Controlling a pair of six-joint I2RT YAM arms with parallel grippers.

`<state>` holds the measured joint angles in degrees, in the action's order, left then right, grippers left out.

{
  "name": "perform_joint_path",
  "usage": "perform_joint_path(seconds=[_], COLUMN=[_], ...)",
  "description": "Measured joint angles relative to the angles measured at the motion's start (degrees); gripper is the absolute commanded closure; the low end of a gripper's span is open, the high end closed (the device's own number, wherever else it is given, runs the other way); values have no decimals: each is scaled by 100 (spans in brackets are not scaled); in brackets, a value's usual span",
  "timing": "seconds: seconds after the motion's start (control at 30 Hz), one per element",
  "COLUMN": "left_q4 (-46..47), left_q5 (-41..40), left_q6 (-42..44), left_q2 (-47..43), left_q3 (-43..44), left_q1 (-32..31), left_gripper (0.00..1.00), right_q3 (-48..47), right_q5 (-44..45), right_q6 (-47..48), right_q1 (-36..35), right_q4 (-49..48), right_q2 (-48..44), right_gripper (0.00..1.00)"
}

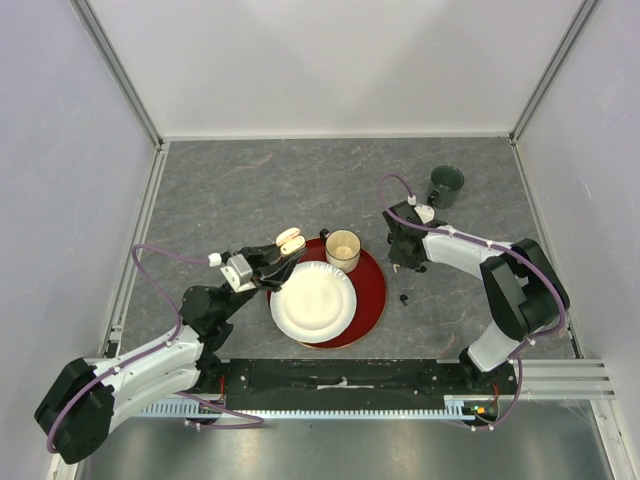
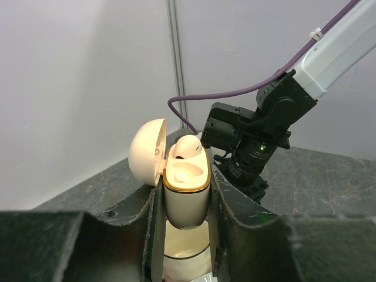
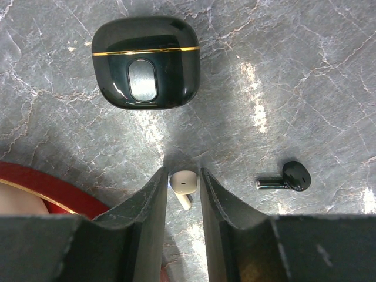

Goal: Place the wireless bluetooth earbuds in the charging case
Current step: Pick up the earbud from the center of the board.

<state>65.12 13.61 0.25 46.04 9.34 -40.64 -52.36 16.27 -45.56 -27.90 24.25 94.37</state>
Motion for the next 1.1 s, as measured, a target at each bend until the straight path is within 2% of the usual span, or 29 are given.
perform_joint_path(seconds=[0.47,0.7,1.1], left_q4=[20,17,20], left_q5=[-2,-4,-4], left_q6=[-2,-2,-2], left_q2=[46,48,46], left_q3=[0,0,0], left_q1=[0,0,0], left_gripper=[98,98,98], right_q3=[11,15,107], right_q5=[-2,2,7], right_q6=[17,-4,-42], right_q1=[-7,-35,-44], right_q4=[4,2,-74], right_q2=[-7,-7,-90], right_gripper=[69,82,88])
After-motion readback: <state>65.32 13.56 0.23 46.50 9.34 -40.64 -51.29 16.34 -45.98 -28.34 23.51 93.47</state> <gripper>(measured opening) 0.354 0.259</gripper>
